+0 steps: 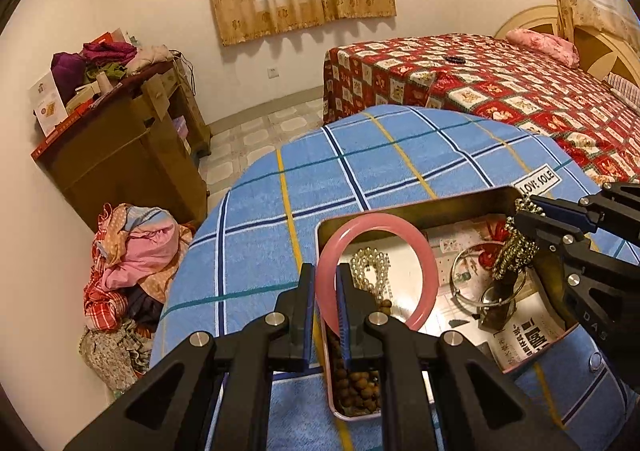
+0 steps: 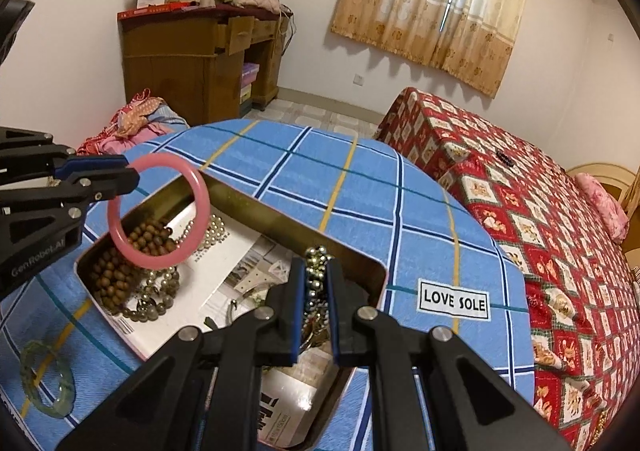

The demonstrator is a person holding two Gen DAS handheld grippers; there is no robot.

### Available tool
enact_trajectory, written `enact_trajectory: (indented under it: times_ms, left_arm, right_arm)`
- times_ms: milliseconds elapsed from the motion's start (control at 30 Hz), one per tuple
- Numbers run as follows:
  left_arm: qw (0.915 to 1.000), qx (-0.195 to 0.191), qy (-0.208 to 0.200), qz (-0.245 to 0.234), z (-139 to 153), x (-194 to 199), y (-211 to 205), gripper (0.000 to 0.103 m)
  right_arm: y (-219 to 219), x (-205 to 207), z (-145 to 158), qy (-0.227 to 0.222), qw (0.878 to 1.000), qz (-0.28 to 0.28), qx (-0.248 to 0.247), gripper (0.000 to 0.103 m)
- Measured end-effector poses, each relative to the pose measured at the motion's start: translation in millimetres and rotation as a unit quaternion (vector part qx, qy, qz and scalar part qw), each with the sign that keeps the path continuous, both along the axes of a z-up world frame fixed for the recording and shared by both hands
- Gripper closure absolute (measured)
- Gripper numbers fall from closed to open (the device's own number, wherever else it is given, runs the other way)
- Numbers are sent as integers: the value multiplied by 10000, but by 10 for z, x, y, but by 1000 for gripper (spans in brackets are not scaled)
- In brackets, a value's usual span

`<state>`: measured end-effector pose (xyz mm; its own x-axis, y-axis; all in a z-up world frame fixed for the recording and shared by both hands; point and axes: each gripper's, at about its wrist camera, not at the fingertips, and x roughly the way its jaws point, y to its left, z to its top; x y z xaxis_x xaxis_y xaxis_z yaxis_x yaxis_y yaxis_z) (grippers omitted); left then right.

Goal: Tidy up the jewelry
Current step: 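Open left tool to drop pink bangle while right tool releases gold chain, then close left tool on green jade bangle while right tool grasps small silver ring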

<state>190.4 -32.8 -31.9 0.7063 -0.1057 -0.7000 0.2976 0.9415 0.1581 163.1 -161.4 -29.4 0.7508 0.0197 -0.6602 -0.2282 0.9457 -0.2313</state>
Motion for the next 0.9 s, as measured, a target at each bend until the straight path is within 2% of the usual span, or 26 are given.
enact_trajectory:
  times_ms: [167,233,267,300,333,367,400,700,900]
  left_arm:
    - [9998,-63,91,-164,-67,-31,-31,92]
    - [9999,-51,16,-164,-65,-57,-54,88]
    - [9998,-43,-13,-169,-57,-74,-66,77]
    - [9998,-75,-43,-199,-49,-92,-71,59]
    - [9997,-108,-123,-199,-27,-121,-71,49]
    - [9996,-113,-220,-166,-3,-146,-65,35]
    - [9993,-108,-325,-117,20,-177,-51,32]
    - [9997,-41,-194,164,-17,-303,141,32]
    - [9993,-33,-288,236,2,-548,261,32]
  right_arm:
    - [-25,-24,-63,65,10000,-28,4,90]
    - [-43,-29,-89,118,9999,-18,80,89]
    - [-48,-33,-102,143,9998,-15,114,86]
    - [-51,-45,-112,138,9998,-12,122,75]
    - [-50,-56,-119,128,9999,-9,113,66]
    - [-48,-73,-128,117,9999,-8,86,65]
    - [-49,-101,-135,107,9999,-8,55,65]
    - [-170,-295,-102,-5,9997,-146,199,52]
    - [-318,-466,-58,-79,9991,-307,292,45]
